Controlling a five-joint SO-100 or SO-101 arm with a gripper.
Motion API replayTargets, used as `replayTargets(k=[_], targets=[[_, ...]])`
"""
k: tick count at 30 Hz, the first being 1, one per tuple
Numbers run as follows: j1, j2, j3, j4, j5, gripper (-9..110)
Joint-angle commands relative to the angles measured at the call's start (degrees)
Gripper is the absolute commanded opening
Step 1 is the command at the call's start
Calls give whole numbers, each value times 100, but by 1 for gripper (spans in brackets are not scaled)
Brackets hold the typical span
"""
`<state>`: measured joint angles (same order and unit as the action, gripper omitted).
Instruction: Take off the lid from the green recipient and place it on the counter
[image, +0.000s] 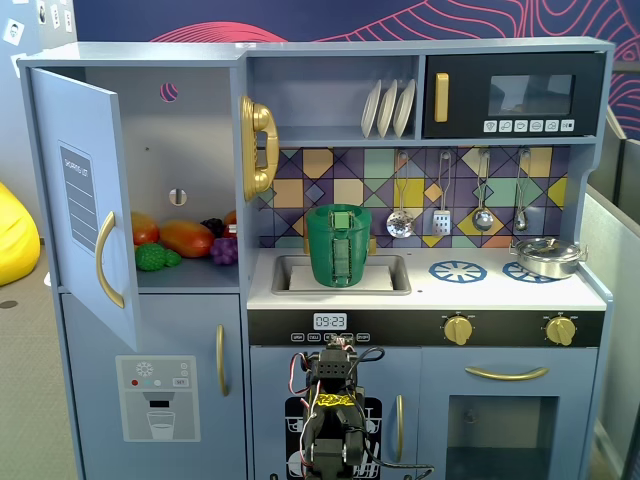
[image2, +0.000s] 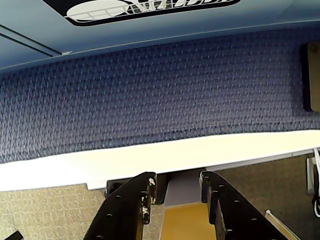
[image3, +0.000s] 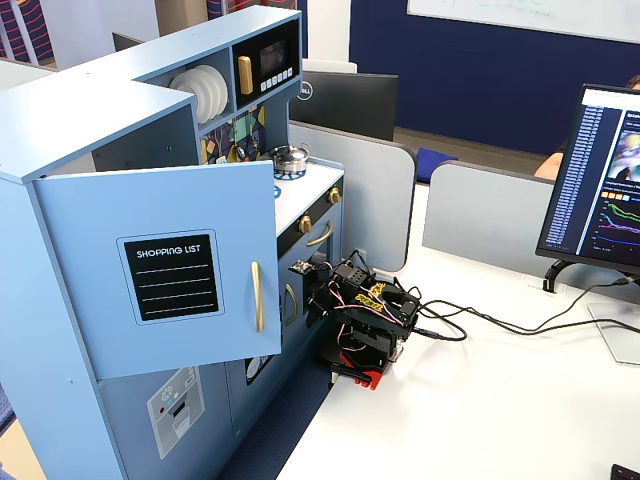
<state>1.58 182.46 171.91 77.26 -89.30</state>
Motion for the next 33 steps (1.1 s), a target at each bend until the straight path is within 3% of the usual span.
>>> replayTargets(k=[1,13,18,23,26,33], targets=[[211,-26,-18,1055,149,0],[211,-26,-18,1037,-9,0],[527,-149,-888,-800,53,5],[861,-1415,-3401,-3015,44,32],[826,-2065,-4623,-3788,-229,42],[562,-2760,-5520,-4685,-932,44]])
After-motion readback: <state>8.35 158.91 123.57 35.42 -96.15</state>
